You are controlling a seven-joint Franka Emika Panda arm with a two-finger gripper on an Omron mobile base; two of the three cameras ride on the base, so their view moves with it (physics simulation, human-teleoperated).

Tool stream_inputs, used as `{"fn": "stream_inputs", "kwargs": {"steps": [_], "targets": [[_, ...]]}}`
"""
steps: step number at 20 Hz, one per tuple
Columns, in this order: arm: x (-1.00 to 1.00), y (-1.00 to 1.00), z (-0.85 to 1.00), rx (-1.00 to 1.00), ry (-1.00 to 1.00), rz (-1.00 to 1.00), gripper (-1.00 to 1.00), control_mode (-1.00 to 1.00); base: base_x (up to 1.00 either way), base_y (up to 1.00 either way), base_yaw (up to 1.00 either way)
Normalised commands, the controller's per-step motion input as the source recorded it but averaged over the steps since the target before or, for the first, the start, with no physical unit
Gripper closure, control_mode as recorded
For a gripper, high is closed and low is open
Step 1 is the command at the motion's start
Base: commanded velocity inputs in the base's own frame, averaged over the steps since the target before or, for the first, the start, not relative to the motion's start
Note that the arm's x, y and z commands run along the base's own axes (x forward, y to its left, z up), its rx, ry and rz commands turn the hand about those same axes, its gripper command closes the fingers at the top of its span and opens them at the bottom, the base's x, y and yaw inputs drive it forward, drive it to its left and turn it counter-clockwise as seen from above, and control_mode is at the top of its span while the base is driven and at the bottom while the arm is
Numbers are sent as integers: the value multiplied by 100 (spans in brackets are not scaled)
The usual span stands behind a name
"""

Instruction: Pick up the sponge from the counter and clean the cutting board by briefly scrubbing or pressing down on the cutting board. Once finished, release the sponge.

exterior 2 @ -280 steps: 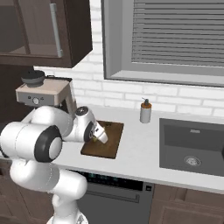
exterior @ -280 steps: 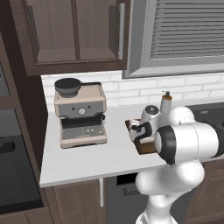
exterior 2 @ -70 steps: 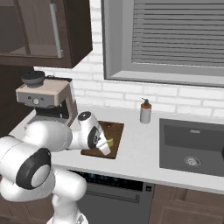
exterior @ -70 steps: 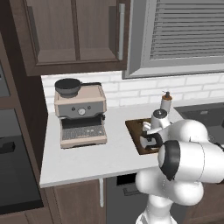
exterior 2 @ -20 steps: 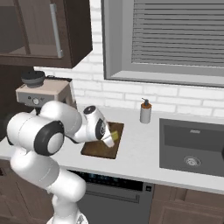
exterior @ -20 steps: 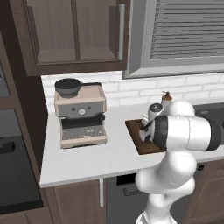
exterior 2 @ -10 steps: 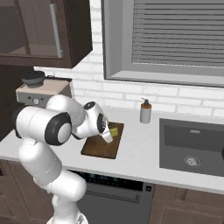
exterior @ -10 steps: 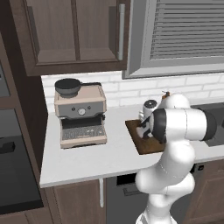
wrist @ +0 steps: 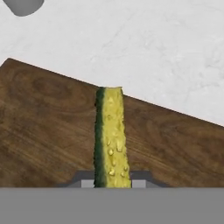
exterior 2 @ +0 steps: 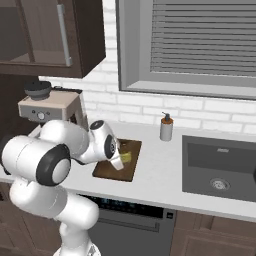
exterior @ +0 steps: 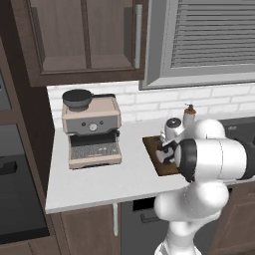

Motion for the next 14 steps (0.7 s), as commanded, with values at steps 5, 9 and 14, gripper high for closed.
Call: {"fn": "stream_inputs", "kwargs": {"steps": [5, 9, 14], "targets": [[-54, 0, 0, 1, 0, -1, 100, -100, 0, 0, 0], [-19, 9, 0, 2, 0, 0, 100, -100, 0, 0, 0], [21, 28, 0, 5, -1, 0, 100, -100, 0, 0, 0]]}}
